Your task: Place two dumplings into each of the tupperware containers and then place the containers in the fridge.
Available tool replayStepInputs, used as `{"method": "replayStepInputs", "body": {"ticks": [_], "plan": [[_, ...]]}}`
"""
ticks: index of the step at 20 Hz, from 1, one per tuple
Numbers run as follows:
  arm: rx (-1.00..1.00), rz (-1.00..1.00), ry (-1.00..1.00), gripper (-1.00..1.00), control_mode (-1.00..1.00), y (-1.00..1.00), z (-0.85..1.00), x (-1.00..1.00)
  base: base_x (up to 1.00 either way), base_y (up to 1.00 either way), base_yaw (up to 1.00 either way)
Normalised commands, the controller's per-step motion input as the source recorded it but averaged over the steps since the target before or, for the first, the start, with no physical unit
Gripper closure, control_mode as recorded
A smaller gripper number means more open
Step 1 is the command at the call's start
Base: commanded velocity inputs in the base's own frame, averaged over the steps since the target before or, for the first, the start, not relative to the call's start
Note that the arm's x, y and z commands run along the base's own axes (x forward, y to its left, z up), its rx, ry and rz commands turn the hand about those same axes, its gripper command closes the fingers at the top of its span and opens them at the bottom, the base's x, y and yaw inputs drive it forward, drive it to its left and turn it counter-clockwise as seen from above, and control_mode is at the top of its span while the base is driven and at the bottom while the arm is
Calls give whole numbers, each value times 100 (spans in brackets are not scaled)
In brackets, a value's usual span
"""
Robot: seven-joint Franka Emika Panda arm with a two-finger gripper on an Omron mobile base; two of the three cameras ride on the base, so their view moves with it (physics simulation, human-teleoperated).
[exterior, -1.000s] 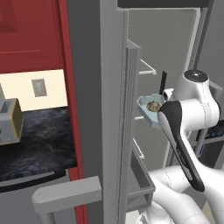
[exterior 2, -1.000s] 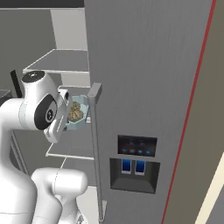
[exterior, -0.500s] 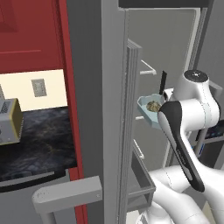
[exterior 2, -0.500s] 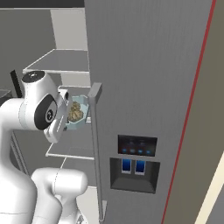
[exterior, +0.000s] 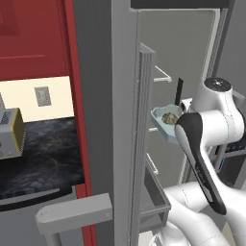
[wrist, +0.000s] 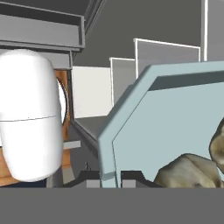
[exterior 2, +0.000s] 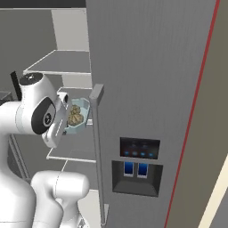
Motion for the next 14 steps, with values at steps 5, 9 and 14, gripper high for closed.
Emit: {"method": "replayStepInputs", "body": {"ticks": [5, 9, 14], "plan": [[0, 0, -8, 100, -100, 0, 1, -55, 0, 0, 0], [0, 0, -11, 100, -100, 2, 21, -15, 0, 0, 0], [0, 0, -7, 100, -100, 1, 22, -25, 0, 0, 0]]}}
